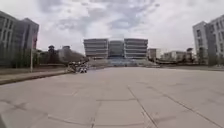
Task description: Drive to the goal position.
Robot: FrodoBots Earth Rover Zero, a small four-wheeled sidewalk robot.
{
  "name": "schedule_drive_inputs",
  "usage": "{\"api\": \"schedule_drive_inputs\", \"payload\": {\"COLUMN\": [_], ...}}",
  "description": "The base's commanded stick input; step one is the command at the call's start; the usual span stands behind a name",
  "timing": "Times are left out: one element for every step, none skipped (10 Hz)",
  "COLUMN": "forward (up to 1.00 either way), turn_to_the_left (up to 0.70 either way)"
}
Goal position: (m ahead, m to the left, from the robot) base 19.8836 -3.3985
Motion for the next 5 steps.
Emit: {"api": "schedule_drive_inputs", "payload": {"forward": [0.70, 0.70, 0.70, 0.70, 0.70], "turn_to_the_left": [0.00, 0.00, 0.00, 0.00, 0.00]}}
